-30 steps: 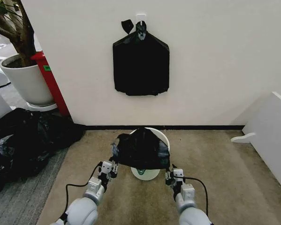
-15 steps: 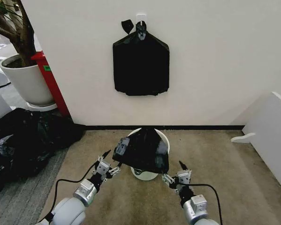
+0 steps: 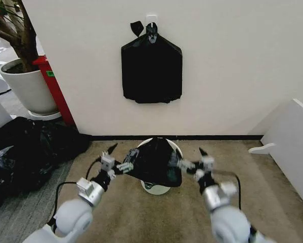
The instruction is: Place the garbage bag over the trash bin.
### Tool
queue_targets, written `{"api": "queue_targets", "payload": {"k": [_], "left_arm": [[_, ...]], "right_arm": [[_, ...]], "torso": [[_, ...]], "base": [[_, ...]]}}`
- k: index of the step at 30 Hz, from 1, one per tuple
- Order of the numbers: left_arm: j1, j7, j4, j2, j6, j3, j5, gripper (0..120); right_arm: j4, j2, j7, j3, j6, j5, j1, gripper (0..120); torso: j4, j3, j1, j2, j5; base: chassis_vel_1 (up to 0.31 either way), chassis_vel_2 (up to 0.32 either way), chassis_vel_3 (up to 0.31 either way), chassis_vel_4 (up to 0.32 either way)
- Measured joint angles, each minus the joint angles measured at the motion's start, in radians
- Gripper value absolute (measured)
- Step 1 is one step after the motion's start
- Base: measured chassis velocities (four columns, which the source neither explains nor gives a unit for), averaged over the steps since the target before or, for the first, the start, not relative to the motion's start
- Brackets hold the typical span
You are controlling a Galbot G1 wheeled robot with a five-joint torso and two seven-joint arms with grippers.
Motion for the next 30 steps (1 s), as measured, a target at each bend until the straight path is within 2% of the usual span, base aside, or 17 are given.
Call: {"api": "queue_targets", "payload": {"k": [3, 5, 12, 19, 21, 25, 30], "left_arm": [[0.006, -0.006, 0.003, 0.000, 0.010, -0.016, 0.003, 100], [0.012, -0.014, 0.002, -0.010, 0.019, -0.030, 0.013, 100], [0.033, -0.035, -0.003, -0.027, 0.034, -0.065, 0.023, 100], [0.040, -0.043, -0.009, -0.030, 0.040, -0.078, 0.026, 100], [0.041, -0.047, -0.011, -0.034, 0.043, -0.079, 0.029, 100], [0.043, -0.055, -0.014, -0.047, 0.045, -0.079, 0.034, 100], [0.045, -0.066, -0.020, -0.056, 0.054, -0.074, 0.037, 100]], "right_arm": [[-0.109, -0.012, -0.091, -0.021, -0.140, 0.034, 0.125, 100], [-0.207, -0.008, -0.197, -0.033, -0.268, 0.041, 0.231, 100], [-0.402, 0.042, -0.411, -0.056, -0.408, -0.052, 0.400, 100], [-0.499, 0.065, -0.572, -0.057, -0.454, -0.151, 0.458, 100], [-0.551, 0.074, -0.661, -0.059, -0.459, -0.225, 0.476, 100], [-0.607, 0.091, -0.720, -0.072, -0.445, -0.288, 0.491, 100], [-0.637, 0.111, -0.730, -0.097, -0.420, -0.316, 0.505, 100]], "torso": [[0.0000, 0.000, 0.000, 0.000, 0.0003], [-0.0004, 0.000, 0.000, 0.000, -0.0001], [-0.0003, 0.000, 0.000, 0.000, -0.0001], [-0.0003, 0.000, 0.000, 0.000, 0.0000], [-0.0006, 0.000, 0.000, 0.000, 0.0000], [-0.0006, 0.000, 0.000, 0.000, 0.0001], [-0.0005, 0.000, 0.000, 0.000, 0.0000]], "base": [[0.000, 0.000, 0.000, 0.000], [0.000, 0.000, 0.000, 0.000], [0.000, 0.000, 0.000, 0.000], [0.000, 0.000, 0.000, 0.000], [0.000, 0.000, 0.000, 0.000], [0.000, 0.000, 0.000, 0.000], [0.000, 0.000, 0.000, 0.000]]}}
